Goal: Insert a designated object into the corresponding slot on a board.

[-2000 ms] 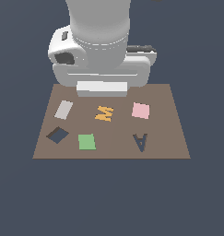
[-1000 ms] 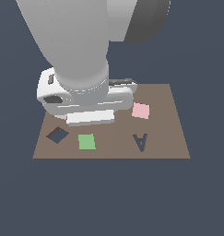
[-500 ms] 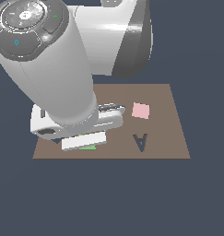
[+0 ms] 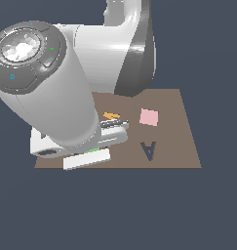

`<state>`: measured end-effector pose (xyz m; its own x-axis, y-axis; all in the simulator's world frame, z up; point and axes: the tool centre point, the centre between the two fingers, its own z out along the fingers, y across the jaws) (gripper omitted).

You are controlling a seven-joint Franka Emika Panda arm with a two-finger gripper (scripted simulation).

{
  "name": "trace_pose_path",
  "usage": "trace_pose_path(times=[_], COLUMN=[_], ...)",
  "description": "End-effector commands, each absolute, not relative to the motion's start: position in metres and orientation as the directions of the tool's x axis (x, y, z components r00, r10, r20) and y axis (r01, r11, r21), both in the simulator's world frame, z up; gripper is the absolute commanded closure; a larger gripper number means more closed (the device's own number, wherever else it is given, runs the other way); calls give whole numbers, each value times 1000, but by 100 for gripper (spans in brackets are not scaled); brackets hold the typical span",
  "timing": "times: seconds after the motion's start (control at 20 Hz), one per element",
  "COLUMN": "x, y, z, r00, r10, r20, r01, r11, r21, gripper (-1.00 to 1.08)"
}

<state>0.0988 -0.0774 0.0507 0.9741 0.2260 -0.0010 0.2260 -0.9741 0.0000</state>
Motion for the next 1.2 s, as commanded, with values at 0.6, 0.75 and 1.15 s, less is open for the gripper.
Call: trace_pose_path(times=[0.6, 0.75, 1.15], x=[101, 101, 101], y=[-78, -78, -78], z=[30, 30, 30], r00=[973, 973, 973], r10=[229, 229, 229], r20=[0, 0, 0], r01=[229, 229, 229], r11=[-973, -973, -973], r21=[0, 0, 0], gripper=[-92, 108, 108])
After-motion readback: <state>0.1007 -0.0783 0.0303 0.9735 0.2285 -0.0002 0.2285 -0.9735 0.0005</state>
